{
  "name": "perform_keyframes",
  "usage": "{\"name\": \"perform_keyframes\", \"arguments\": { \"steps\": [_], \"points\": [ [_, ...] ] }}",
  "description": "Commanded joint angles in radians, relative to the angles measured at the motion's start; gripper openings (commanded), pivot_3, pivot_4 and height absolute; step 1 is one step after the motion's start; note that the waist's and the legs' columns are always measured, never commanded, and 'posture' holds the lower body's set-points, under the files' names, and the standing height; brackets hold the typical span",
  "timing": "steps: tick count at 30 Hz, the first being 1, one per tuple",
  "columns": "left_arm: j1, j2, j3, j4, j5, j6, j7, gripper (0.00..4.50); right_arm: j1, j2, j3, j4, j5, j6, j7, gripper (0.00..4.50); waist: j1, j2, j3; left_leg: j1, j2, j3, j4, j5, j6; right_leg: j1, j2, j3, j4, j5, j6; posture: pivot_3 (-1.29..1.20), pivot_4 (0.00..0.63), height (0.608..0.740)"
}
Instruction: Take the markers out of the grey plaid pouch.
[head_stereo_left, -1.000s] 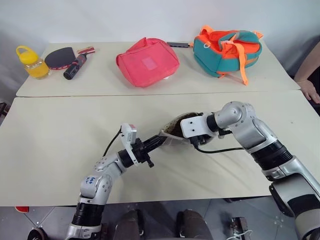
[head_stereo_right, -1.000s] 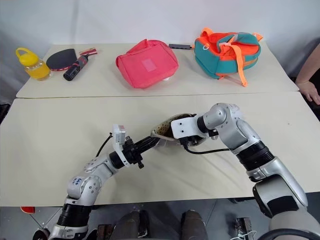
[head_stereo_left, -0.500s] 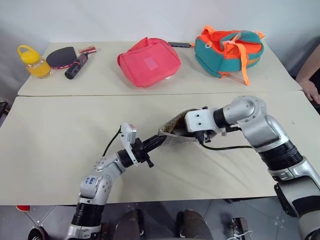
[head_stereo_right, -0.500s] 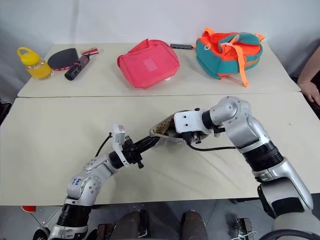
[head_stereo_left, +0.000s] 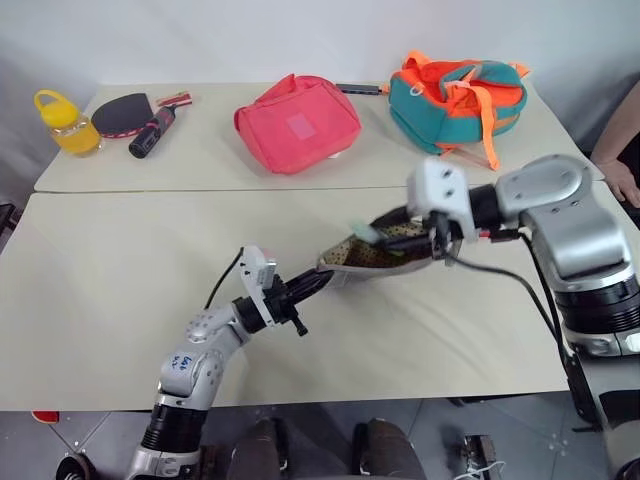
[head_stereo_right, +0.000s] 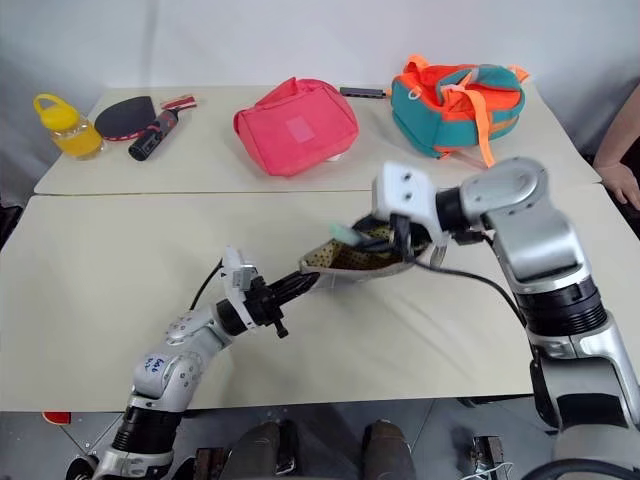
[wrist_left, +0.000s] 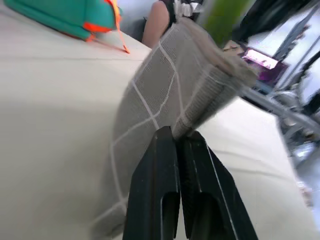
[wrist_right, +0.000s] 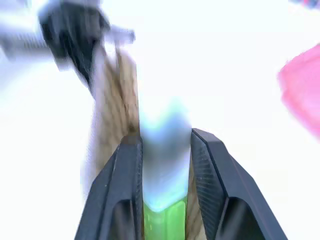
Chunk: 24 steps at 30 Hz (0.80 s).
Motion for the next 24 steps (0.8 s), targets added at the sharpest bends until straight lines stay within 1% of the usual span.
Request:
{"name": "perform_keyframes", "arguments": {
  "steps": [1,3,5,8,11,13,15,18,21,24],
  "points": [
    [-0.029,0.044,0.064,-0.014,0.030,-0.071,0.011,0.00,-0.020,0.046,-0.071,-0.048,0.119,0.074,-0.060,1.03,0.001,0.000,0.000,0.000,0.000,0.000,0.000,0.000,0.000,0.000,0.000,0.000,0.000,0.000,0.000,0.00,0.150,0.740],
    [-0.043,0.073,0.092,-0.003,0.041,-0.084,0.018,0.00,-0.031,0.071,-0.102,-0.036,0.153,0.093,-0.108,1.03,0.002,0.000,0.000,0.000,0.000,0.000,0.000,0.000,0.000,0.000,0.000,0.000,0.000,0.000,0.000,0.00,0.150,0.740],
    [-0.056,0.115,0.129,0.021,0.062,-0.111,0.023,0.00,-0.051,0.087,-0.132,0.005,0.153,0.066,-0.165,1.03,0.004,0.000,0.000,-0.001,-0.001,0.000,-0.001,0.000,0.000,-0.001,0.000,0.000,0.000,0.000,0.000,0.00,0.150,0.740],
    [-0.071,0.172,0.175,0.060,0.110,-0.190,0.036,0.00,-0.060,0.074,-0.138,0.049,0.141,0.022,-0.191,1.03,0.004,0.000,0.000,-0.001,-0.001,0.001,-0.001,0.000,0.000,-0.001,0.000,0.000,0.000,0.000,0.000,0.00,0.150,0.740],
    [-0.092,0.242,0.200,0.124,0.253,-0.337,0.106,0.00,0.008,-0.023,-0.056,0.075,0.040,-0.069,-0.146,1.03,0.006,0.000,0.000,-0.001,-0.001,0.001,-0.002,0.000,0.000,-0.002,0.000,-0.001,-0.001,0.000,0.000,0.00,0.150,0.740],
    [-0.085,0.262,0.195,0.126,0.312,-0.399,0.130,0.00,0.073,-0.107,0.033,0.119,-0.087,-0.184,-0.124,1.03,0.007,-0.001,0.000,-0.002,-0.001,0.001,-0.003,-0.001,0.000,-0.001,-0.001,-0.001,-0.002,0.000,0.000,0.00,0.150,0.740],
    [-0.059,0.248,0.161,0.108,0.350,-0.421,0.151,0.00,0.129,-0.174,0.111,0.179,-0.208,-0.316,-0.121,1.03,0.007,-0.001,0.000,-0.002,-0.002,0.002,-0.003,-0.002,0.000,-0.001,-0.001,-0.001,-0.002,0.000,0.000,0.00,0.150,0.740],
    [-0.012,0.207,0.086,0.104,0.402,-0.451,0.161,0.00,0.169,-0.212,0.180,0.277,-0.341,-0.481,-0.160,1.03,0.004,-0.001,0.000,-0.002,-0.002,0.005,-0.003,-0.003,0.000,-0.002,-0.002,0.000,-0.003,0.000,0.001,0.00,0.150,0.740],
    [0.016,0.167,0.041,0.099,0.437,-0.446,0.183,0.00,0.193,-0.210,0.220,0.338,-0.418,-0.586,-0.184,1.03,-0.004,-0.001,0.000,-0.001,-0.001,0.009,-0.002,-0.002,0.000,-0.004,-0.001,0.001,-0.002,0.000,0.001,0.00,0.150,0.740],
    [0.039,0.133,0.021,0.076,0.421,-0.411,0.192,0.00,0.221,-0.195,0.246,0.387,-0.480,-0.670,-0.221,1.03,-0.005,-0.001,0.000,0.000,0.001,0.010,-0.001,-0.002,-0.001,-0.004,0.001,0.002,-0.001,0.000,0.001,0.00,0.150,0.740]
  ]
}}
